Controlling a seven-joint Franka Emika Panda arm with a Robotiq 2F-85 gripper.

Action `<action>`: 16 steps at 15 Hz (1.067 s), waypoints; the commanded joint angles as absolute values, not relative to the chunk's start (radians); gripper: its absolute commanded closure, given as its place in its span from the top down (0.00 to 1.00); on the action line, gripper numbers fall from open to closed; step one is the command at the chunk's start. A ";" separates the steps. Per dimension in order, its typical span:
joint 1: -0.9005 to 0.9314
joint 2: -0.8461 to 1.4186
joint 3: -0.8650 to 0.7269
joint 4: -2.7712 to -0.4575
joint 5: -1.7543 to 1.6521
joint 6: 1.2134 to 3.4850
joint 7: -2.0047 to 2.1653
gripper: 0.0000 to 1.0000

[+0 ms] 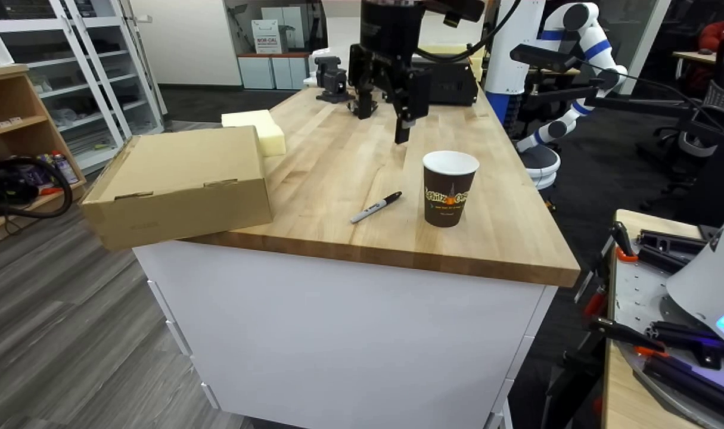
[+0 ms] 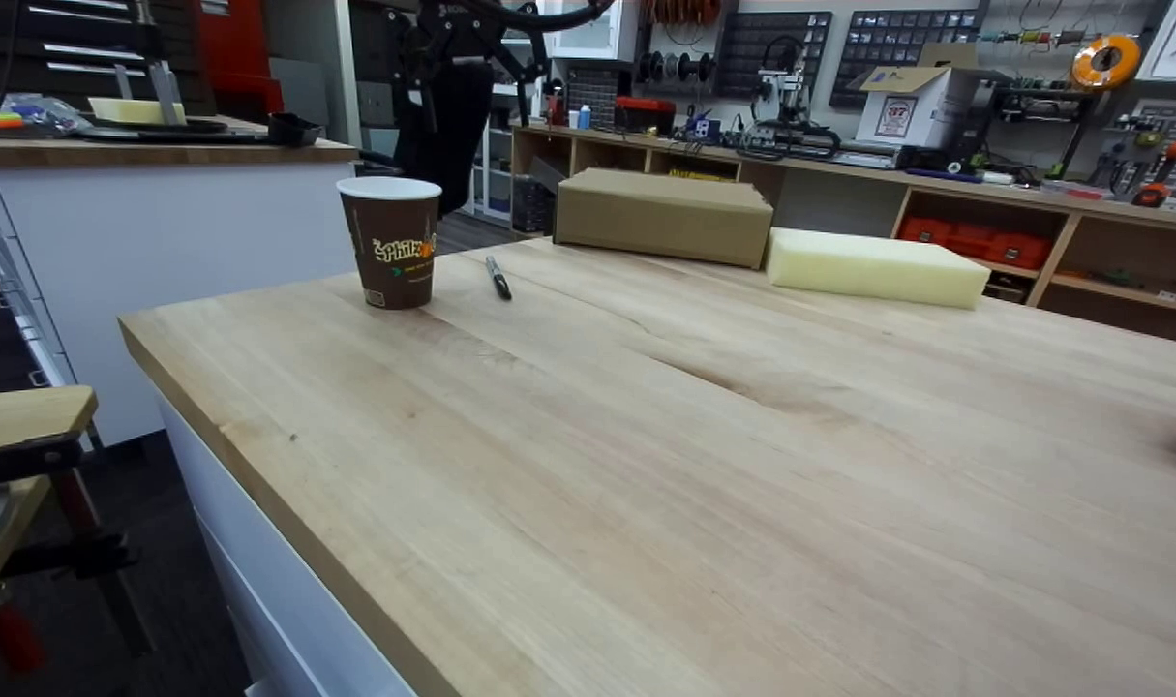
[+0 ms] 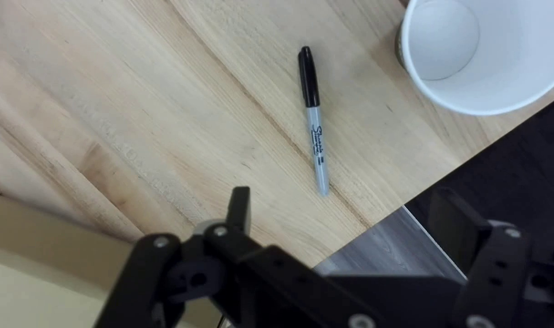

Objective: Put the marker in the cup

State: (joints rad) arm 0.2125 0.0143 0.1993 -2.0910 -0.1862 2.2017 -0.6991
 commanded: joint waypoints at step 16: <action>0.166 0.169 0.217 -2.063 0.083 2.282 -0.965 1.00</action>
